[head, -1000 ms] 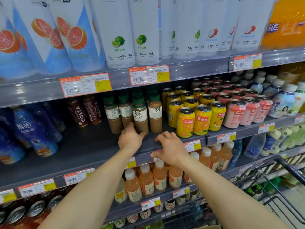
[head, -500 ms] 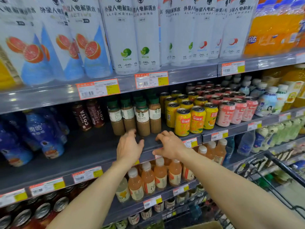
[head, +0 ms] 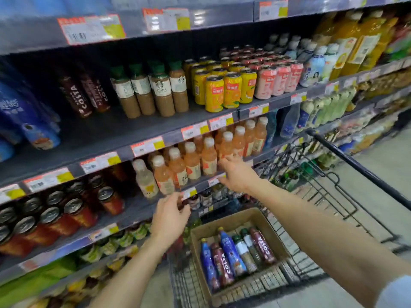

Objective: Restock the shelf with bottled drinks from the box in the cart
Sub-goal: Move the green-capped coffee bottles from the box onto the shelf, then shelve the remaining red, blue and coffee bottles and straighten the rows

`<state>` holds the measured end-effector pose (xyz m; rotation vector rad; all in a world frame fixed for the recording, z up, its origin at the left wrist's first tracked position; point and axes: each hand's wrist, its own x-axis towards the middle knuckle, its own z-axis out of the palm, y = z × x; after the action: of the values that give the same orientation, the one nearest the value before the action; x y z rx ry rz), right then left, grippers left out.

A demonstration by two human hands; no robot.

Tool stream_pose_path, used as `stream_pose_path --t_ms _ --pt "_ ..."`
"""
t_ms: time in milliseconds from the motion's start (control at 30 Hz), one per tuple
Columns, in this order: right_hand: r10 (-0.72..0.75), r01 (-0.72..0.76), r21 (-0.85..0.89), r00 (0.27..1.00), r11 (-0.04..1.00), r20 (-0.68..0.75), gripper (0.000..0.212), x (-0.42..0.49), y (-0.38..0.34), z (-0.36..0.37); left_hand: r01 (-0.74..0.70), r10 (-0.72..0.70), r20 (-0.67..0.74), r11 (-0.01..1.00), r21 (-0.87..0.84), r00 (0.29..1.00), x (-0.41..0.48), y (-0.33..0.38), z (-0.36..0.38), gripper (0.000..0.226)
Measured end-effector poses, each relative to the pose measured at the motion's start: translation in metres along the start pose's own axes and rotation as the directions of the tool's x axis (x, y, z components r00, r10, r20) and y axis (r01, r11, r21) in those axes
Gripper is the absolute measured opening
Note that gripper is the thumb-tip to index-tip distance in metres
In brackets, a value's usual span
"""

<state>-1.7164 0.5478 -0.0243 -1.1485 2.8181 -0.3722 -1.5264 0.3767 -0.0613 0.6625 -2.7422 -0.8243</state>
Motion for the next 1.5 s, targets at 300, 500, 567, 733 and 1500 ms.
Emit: stream_pose_path --t_ms 300,500,567,733,1500 --pt "0.229 -0.237 -0.016 0.92 0.971 0.319 0.045 -0.101 0.108 0.112 0.169 -0.175 0.272 0.985 0.045 0.946 -0.062 0.006 0.116 0.035" --pt "0.278 -0.31 -0.025 0.812 0.95 0.513 0.034 -0.132 0.17 0.191 0.284 -0.283 0.428 0.957 0.063 0.858 -0.072 0.027 0.221 0.022" --pt "0.311 -0.371 -0.013 0.759 0.928 0.572 0.031 -0.138 0.193 0.223 0.337 -0.333 0.47 0.938 0.077 0.818 -0.076 0.026 0.257 0.024" --pt "0.36 -0.448 -0.049 0.642 0.893 0.677 0.028 -0.132 0.23 0.289 0.437 -0.453 0.494 0.886 0.155 0.743 -0.073 0.009 0.323 0.029" --pt "0.525 -0.686 -0.025 0.532 0.727 0.664 0.06 -0.121 0.246 0.379 0.818 -0.844 0.307 0.518 0.25 0.441 -0.07 -0.064 0.398 0.048"
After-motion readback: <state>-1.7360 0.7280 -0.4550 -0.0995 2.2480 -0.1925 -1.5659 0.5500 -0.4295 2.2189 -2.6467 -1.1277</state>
